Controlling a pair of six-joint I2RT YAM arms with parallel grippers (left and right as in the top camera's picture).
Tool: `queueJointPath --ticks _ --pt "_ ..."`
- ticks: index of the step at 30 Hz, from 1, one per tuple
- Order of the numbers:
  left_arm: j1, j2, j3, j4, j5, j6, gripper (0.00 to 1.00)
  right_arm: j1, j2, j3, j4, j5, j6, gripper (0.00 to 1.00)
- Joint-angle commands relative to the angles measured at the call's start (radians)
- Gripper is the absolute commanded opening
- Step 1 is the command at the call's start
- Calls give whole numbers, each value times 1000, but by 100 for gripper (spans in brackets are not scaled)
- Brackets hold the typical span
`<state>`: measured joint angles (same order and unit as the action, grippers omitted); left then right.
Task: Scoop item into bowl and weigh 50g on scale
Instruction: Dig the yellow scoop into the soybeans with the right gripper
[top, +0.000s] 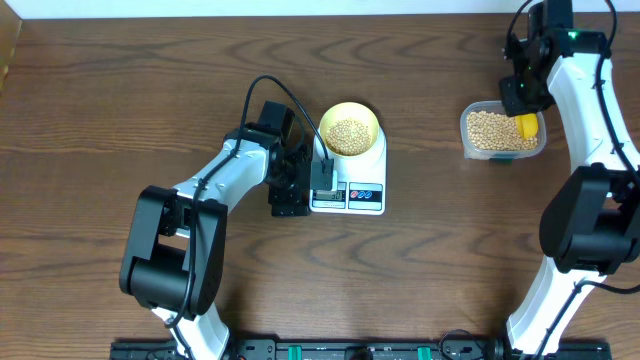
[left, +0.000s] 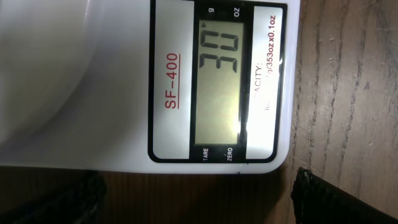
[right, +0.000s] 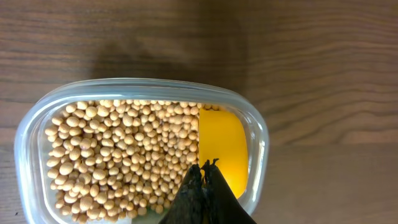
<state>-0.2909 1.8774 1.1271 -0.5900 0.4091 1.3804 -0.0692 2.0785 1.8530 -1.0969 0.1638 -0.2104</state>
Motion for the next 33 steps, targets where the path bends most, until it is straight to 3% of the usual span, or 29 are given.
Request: queueJointPath --ticks 1,6,19,33 --pt "1 6 -13 -2 -2 -9 98 -10 -12 -34 20 -70 15 1" --pt "1 6 -13 -2 -2 -9 98 -10 -12 -35 43 -288 16 1" --pt "1 6 -13 -2 -2 -8 97 -25 -12 -35 55 -369 37 1" --pt "1 6 -13 -3 -2 -9 97 -180 -12 -35 47 -720 42 1"
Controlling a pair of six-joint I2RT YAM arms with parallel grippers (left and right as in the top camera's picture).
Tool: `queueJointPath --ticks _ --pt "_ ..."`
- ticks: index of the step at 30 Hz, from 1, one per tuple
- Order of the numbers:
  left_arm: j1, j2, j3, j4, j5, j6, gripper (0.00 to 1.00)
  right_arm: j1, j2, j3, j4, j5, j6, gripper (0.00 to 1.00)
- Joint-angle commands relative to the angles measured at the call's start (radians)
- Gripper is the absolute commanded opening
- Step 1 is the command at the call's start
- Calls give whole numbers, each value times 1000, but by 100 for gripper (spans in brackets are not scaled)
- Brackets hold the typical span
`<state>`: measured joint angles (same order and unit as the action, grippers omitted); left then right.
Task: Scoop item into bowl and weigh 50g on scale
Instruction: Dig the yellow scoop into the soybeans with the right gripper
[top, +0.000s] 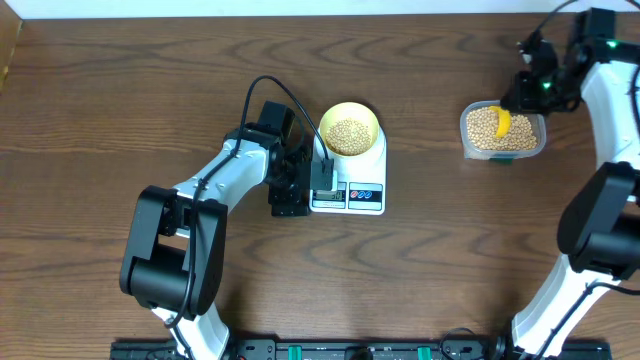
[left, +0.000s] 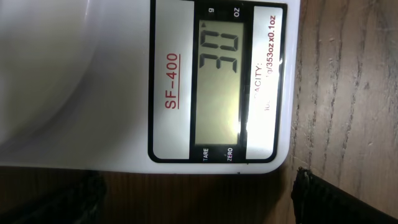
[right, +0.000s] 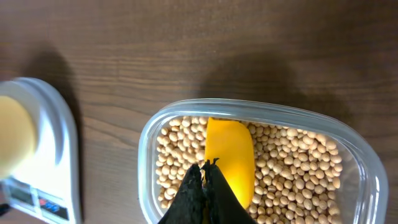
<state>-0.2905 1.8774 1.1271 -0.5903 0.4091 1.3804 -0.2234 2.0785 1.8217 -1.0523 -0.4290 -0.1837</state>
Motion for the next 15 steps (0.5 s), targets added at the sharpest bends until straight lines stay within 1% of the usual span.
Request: queueJointPath --ticks 1,10,15 --pt "0 6 -13 -2 -2 -9 97 -36 -12 -3 -1 -129 16 1" --pt "0 6 -13 -2 -2 -9 98 -110 -12 -3 -14 -132 15 1" --pt "0 6 -13 -2 -2 -9 97 -146 -12 -3 -8 -232 15 1"
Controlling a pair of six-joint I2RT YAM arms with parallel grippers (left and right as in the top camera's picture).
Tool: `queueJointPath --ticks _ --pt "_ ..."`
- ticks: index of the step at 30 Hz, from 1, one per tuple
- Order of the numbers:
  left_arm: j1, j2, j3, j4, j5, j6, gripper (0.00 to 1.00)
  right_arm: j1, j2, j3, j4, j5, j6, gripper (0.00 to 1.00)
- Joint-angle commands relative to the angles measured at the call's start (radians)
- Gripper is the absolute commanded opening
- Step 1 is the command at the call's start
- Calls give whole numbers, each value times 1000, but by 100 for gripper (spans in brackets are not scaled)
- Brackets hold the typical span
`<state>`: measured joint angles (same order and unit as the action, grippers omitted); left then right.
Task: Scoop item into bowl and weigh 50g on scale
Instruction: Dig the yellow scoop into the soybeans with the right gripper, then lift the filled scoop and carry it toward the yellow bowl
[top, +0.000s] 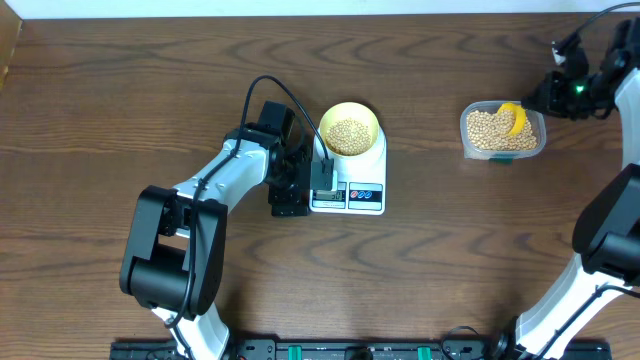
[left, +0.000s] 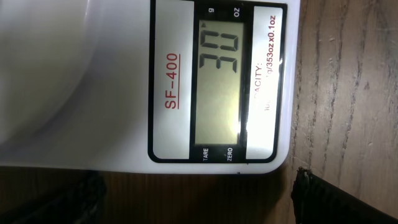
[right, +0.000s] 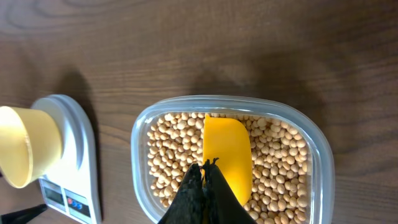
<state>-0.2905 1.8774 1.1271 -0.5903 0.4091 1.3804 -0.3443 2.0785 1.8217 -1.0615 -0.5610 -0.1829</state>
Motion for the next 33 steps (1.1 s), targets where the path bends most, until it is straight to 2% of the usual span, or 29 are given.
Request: queueJointPath --ticks 1,10,19,25,33 --pt "0 6 -13 -2 -2 -9 98 -34 -12 -3 1 -121 14 1" --pt "0 6 -13 -2 -2 -9 97 -99 -12 -3 21 -195 15 1" --pt "0 6 -13 -2 -2 -9 98 -100 -12 -3 68 -283 125 1" --pt "0 6 -13 -2 -2 -9 98 -100 -12 -3 89 -390 127 1" --pt "0 6 -13 -2 -2 -9 98 -101 -12 -3 90 -397 127 1"
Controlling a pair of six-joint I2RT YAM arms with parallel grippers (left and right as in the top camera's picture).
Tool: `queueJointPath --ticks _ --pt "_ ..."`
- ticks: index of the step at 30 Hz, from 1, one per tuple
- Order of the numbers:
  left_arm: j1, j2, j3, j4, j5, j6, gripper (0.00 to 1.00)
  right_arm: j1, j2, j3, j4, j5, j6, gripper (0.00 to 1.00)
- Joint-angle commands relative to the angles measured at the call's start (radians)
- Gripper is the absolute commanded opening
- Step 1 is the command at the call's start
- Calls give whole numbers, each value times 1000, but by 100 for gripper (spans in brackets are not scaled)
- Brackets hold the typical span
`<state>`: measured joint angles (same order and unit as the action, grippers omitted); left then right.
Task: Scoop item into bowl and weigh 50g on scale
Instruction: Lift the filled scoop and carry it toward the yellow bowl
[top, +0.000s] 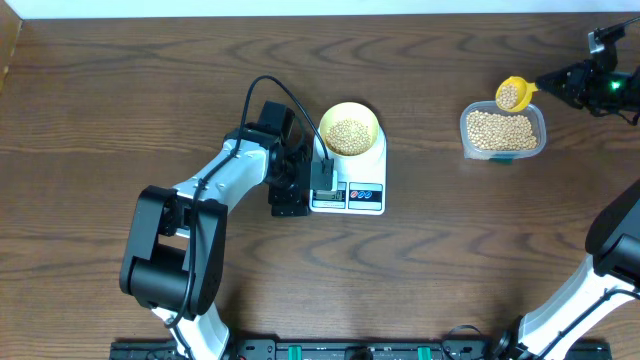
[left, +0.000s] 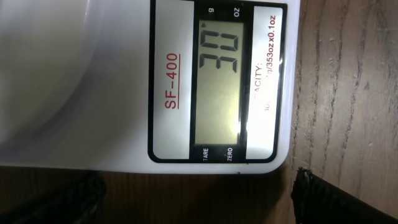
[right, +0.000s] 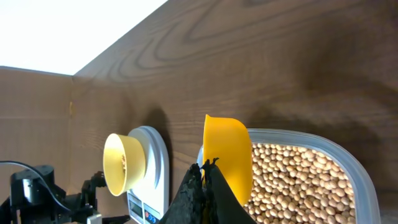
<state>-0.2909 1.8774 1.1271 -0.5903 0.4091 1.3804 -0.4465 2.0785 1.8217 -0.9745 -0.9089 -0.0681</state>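
Observation:
A yellow bowl (top: 350, 127) holding beans stands on the white scale (top: 349, 195). The scale display (left: 219, 87) fills the left wrist view and reads 30. My left gripper (top: 285, 195) sits open at the scale's left side, only its dark fingertips (left: 311, 198) showing in the wrist view. My right gripper (right: 204, 168) is shut on the yellow scoop (top: 513, 94), which holds beans and hangs above the far edge of the clear bean container (top: 503, 133). The scoop's back (right: 227, 155) faces the right wrist camera.
The brown wooden table (top: 450, 250) carries only the scale and the container. A black cable (top: 280, 95) loops from the left arm beside the bowl. A white wall edge (right: 62, 31) lies beyond the table's far side.
My right gripper has lifted the scoop out of the beans; it now hangs loaded above the container's far edge. The left arm and the 30 reading are unchanged.
The scoop lay in the container's right part with my right gripper shut on it. Then it lay further left in the beans, then near the middle with my arm drawn back right. Now it is raised with beans inside. The scale read 30 throughout.

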Motion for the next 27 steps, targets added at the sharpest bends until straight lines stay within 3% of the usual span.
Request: queueJointPath --ticks 1,13,21,27 --pt "1 6 -13 -2 -2 -9 98 1 -12 -3 3 -56 12 1" --pt "1 6 -13 -2 -2 -8 98 17 -12 -3 36 -255 13 1" --pt "1 6 -13 -2 -2 -9 98 90 -12 -3 128 -281 183 1" --pt "1 6 -13 -2 -2 -9 98 176 -12 -3 196 -323 206 1"
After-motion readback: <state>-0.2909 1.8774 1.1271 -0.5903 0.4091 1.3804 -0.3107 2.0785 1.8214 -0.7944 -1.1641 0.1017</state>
